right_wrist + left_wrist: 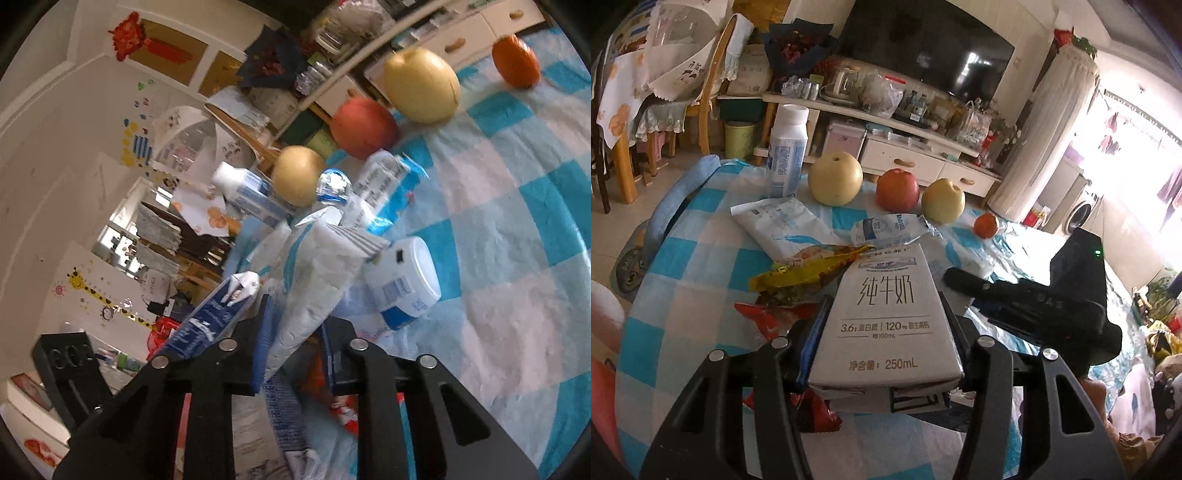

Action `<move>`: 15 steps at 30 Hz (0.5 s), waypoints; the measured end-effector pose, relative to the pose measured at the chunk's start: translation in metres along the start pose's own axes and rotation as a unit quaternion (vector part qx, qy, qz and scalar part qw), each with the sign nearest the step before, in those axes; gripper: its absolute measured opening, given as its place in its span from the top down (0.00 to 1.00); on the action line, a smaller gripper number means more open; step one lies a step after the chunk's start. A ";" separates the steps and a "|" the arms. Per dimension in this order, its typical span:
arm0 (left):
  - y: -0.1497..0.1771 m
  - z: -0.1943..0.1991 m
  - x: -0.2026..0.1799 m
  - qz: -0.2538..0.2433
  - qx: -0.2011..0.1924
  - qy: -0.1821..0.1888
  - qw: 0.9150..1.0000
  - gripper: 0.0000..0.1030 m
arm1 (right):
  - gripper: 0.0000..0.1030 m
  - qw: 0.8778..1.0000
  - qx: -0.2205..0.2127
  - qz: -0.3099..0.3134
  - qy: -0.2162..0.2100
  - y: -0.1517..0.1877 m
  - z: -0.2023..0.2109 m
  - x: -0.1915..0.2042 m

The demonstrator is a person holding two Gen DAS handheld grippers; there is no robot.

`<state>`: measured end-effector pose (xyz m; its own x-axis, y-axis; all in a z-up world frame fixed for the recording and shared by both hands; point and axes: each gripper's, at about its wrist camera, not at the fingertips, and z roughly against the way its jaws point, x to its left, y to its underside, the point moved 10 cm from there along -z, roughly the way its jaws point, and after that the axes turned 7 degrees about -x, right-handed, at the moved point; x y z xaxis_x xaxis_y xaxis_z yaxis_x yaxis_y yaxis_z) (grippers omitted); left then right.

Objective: Collect trash
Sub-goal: 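Close left gripper on the white milk carton while right gripper grasps the silver-white bag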

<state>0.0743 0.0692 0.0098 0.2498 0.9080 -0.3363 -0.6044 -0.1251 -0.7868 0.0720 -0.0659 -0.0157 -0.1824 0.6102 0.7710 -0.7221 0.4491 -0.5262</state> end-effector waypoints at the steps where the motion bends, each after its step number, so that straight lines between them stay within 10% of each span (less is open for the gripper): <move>1: 0.000 0.001 0.001 0.005 -0.002 0.003 1.000 0.46 | 0.79 1.000 -0.007 0.011 0.003 -0.002 0.004 0.004; 15: -0.015 0.042 0.009 0.022 -0.045 0.031 0.998 0.46 | 0.86 0.994 -0.072 0.087 0.010 -0.017 0.048 0.045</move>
<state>0.0542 0.0963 0.0404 0.2727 0.8744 -0.4014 -0.5470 -0.2023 -0.8123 0.0439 -0.0774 0.0446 -0.2823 0.6985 0.6576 -0.5772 0.4238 -0.6980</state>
